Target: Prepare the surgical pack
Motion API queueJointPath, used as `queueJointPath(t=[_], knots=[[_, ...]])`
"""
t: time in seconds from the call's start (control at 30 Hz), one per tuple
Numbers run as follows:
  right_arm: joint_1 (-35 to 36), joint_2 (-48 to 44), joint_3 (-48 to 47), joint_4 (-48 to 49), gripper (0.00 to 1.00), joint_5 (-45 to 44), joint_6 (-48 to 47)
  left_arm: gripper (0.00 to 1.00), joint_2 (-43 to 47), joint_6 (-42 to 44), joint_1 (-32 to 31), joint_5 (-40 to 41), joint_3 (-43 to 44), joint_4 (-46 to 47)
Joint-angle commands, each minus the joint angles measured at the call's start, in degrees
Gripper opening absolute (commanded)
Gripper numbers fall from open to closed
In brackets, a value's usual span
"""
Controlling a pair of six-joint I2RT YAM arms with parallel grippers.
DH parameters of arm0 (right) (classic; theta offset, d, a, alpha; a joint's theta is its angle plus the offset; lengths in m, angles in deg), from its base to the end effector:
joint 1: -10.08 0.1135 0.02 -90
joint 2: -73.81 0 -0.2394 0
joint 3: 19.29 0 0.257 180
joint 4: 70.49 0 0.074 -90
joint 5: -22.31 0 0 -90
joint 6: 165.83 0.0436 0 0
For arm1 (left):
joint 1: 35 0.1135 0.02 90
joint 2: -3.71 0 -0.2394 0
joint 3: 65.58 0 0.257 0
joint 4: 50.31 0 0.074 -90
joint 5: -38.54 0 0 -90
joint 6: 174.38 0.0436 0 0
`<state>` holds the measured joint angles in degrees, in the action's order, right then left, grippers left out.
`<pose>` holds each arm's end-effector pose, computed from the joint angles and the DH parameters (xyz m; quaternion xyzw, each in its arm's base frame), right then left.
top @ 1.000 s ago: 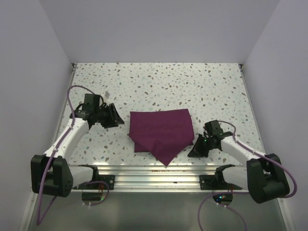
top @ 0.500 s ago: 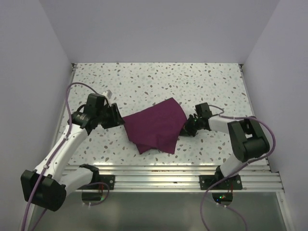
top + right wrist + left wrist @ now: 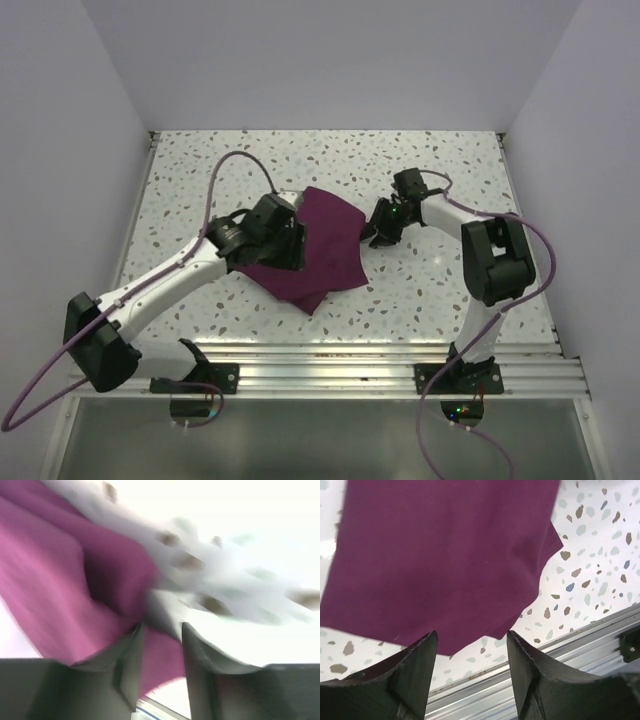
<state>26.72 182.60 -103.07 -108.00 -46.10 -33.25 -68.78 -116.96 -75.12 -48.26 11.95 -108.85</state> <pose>0.3622 0.1250 0.1299 0.1708 0.9398 0.2735 0.1130 0.2110 -0.1746 0.2699 0.0537 0.9478 -0.1642 0.2678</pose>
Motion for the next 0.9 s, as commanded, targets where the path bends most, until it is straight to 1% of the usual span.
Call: queueJointPath(t=[0.0, 0.07, 0.1, 0.13, 0.17, 0.2, 0.27, 0.3, 0.37, 0.43, 0.47, 0.5, 0.53, 0.57, 0.67, 0.7, 0.73, 0.8, 0.83, 0.87], knots=[[-4.9, -7.7, 4.2, -10.1, 0.43, -2.5, -9.7, 0.62, -5.7, -1.8, -5.5, 7.0, 5.0, 0.5], [-6.6, -13.5, 7.2, -11.5, 0.55, -1.6, -12.0, 0.62, -10.5, -1.5, -8.3, 7.8, 7.6, 0.2], [-7.6, -15.3, 9.5, -12.0, 0.66, -0.7, -14.8, 0.62, -11.9, -1.3, -9.4, 8.2, 8.5, -0.1], [-7.6, -18.5, 10.4, -12.7, 0.73, 0.0, -16.1, 0.62, -14.4, -1.1, -10.6, 9.0, 10.0, -0.9], [-7.5, -19.5, 11.4, -12.4, 0.84, 1.1, -17.1, 0.62, -15.4, -1.2, -10.8, 9.0, 10.7, -1.4], [-7.4, -20.1, 13.9, -11.6, 0.89, 8.7, -18.4, 0.62, -16.0, -2.0, -10.8, 8.8, 11.2, -2.0], [-7.2, -20.2, 16.7, -7.7, 0.99, 16.5, -18.5, 0.62, -16.0, -2.3, -10.8, 7.3, 11.7, -2.0], [-6.5, -20.3, 19.2, -6.6, 0.99, 20.0, -18.8, 0.63, -14.5, -2.5, -10.7, 6.6, 11.6, -1.3], [-5.7, -21.0, 21.3, -4.5, 0.99, 20.2, -18.6, 0.65, -12.2, -2.6, -10.7, 5.2, 10.7, 1.6], [-4.5, -22.8, 24.5, -2.3, 0.99, 21.7, -16.1, 0.69, -9.3, -3.4, -10.6, 6.2, 10.4, 2.3], [-3.9, -23.8, 27.1, 1.3, 0.99, 22.1, -14.3, 0.7, -8.8, -3.9, -10.5, 6.6, 10.5, 1.8], [-2.7, -25.1, 28.6, 3.8, 0.99, 22.7, -9.1, 0.7, -7.8, -4.3, -10.4, 6.6, 10.5, 1.8], [-2.0, -25.8, 30.4, 6.8, 0.99, 24.1, -6.0, 0.7, -7.5, -4.4, -10.4, 6.6, 10.2, 1.7], [-0.9, -26.4, 33.4, 13.2, 0.99, 24.1, 0.1, 0.71, -7.2, -4.4, -10.4, 6.6, 9.8, 2.3], [0.3, -29.2, 37.8, 20.3, 0.99, 20.1, 6.8, 0.71, -7.2, -5.1, -10.7, 5.8, 7.4, 3.5], [0.5, -29.5, 38.5, 21.9, 0.99, 19.9, 10.1, 0.71, -7.7, -5.5, -10.9, 5.8, 6.7, 3.8], [0.9, -29.3, 39.0, 23.7, 0.99, 20.2, 11.4, 0.71, -7.8, -5.6, -11.7, 6.9, 5.5, 4.3], [1.1, -28.4, 37.9, 22.8, 0.99, 19.4, 10.9, 0.72, -9.1, -4.5, -14.3, 10.2, 4.0, 5.6], [1.1, -28.3, 36.2, 18.4, 0.99, 17.4, 8.4, 0.73, -10.5, -3.7, -15.1, 11.3, 4.0, 5.9], [1.0, -28.4, 35.1, 16.0, 0.99, 16.1, 6.9, 0.73, -11.4, -3.3, -15.9, 12.1, 3.9, 6.2]])
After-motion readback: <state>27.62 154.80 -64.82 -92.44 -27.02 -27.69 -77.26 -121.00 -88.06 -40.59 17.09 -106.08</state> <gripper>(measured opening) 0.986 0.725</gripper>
